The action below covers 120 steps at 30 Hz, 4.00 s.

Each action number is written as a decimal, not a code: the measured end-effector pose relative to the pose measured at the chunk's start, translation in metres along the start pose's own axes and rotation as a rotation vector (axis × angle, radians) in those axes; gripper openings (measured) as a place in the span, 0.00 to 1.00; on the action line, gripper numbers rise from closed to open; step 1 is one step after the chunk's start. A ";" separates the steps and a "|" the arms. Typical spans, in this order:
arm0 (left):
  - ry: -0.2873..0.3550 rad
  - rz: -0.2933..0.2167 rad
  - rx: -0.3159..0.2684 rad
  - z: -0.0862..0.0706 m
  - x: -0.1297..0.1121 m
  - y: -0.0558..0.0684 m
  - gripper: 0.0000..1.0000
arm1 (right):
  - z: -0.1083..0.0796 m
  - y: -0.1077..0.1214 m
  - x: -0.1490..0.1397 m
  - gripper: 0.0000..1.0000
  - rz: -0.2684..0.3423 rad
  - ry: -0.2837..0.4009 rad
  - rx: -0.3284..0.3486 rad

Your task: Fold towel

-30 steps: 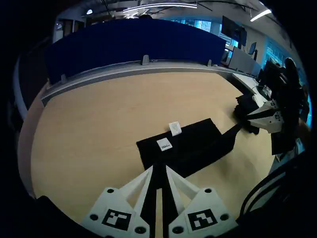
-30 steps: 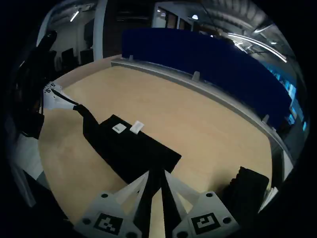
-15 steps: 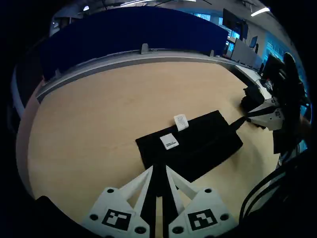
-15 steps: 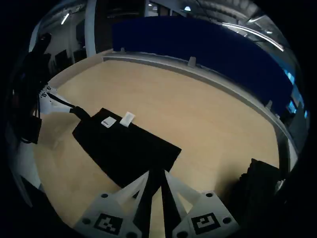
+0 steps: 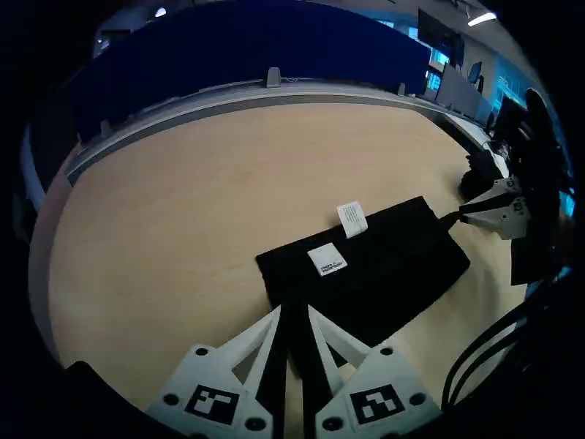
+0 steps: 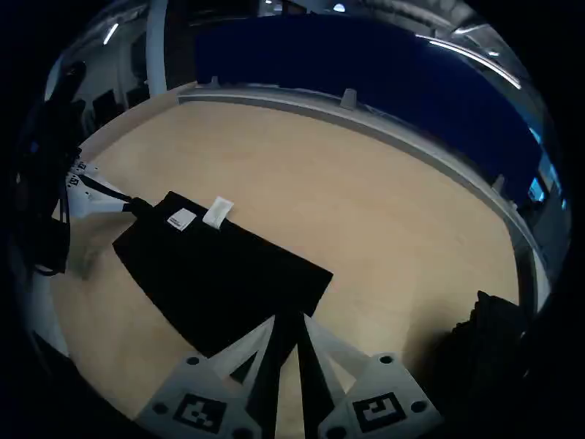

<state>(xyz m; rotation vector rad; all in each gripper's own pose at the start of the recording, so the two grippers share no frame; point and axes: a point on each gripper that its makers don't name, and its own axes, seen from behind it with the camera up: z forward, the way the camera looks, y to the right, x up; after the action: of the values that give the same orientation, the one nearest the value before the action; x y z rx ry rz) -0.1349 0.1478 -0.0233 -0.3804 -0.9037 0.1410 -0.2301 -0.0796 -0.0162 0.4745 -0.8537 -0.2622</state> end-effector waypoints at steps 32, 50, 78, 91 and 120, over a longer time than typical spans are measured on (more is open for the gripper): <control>0.045 -0.035 0.080 0.000 0.011 -0.035 0.84 | 0.004 0.018 0.017 0.92 0.053 0.042 -0.087; 0.055 -0.049 0.092 -0.027 0.002 -0.033 0.95 | -0.012 0.010 0.009 0.94 0.049 0.049 -0.064; 0.056 -0.151 0.164 -0.078 -0.048 -0.039 0.95 | -0.030 -0.018 -0.054 0.93 -0.034 -0.031 0.038; 0.053 -0.183 0.221 -0.107 -0.070 -0.054 0.95 | -0.023 -0.030 -0.066 0.85 -0.144 -0.084 0.136; 0.028 -0.241 0.257 -0.131 -0.105 -0.071 0.95 | -0.012 -0.031 -0.078 0.07 -0.168 -0.150 0.167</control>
<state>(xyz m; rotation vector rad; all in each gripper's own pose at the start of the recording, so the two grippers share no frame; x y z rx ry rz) -0.0990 0.0183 -0.1466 -0.0335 -0.8839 0.0293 -0.2714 -0.0711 -0.0895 0.6902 -0.9881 -0.3869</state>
